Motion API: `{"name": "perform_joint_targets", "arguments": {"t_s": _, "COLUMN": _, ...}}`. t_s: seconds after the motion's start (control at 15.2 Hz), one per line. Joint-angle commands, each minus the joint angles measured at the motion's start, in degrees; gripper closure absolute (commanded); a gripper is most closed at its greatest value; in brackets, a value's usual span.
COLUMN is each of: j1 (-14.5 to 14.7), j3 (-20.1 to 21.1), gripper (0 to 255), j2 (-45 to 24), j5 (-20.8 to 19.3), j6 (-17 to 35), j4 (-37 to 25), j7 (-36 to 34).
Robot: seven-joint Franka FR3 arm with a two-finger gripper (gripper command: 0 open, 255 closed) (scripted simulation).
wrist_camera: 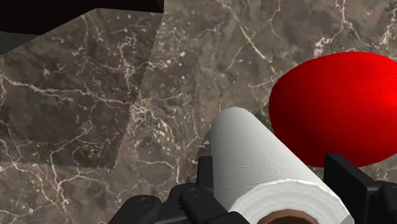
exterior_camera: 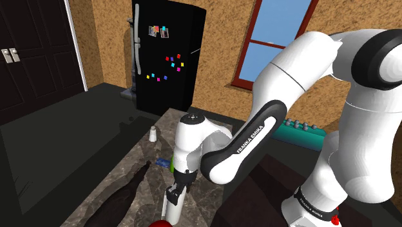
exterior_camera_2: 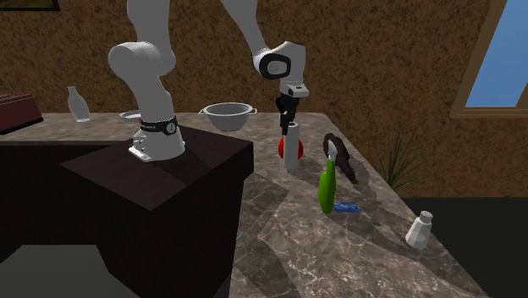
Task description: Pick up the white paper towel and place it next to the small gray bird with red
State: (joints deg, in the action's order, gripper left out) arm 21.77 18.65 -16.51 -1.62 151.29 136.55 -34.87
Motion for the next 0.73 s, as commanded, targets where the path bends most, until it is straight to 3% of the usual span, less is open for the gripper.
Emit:
{"name": "perform_joint_targets", "arguments": {"t_s": 0.0, "j1": 0.0, "j3": 0.0, "gripper": 255, "j2": -0.1, "j5": 0.0, "j6": 0.0, "j4": 0.0, "j7": 0.0}}
{"name": "perform_joint_targets", "arguments": {"t_s": 0.2, "j1": 0.0, "j3": 0.0, "gripper": 255, "j2": -0.1, "j5": 0.0, "j6": 0.0, "j4": 0.0, "j7": 0.0}}
{"name": "perform_joint_targets", "arguments": {"t_s": 0.26, "j1": 0.0, "j3": 0.0, "gripper": 0, "j2": -0.1, "j5": 0.0, "j6": 0.0, "j4": 0.0, "j7": 0.0}}
{"name": "perform_joint_targets", "arguments": {"t_s": 0.66, "j1": -0.5, "j3": 0.5, "gripper": 0, "j2": 1.8, "j5": 0.9, "j6": -1.7, "j4": 0.0, "j7": 0.7}}
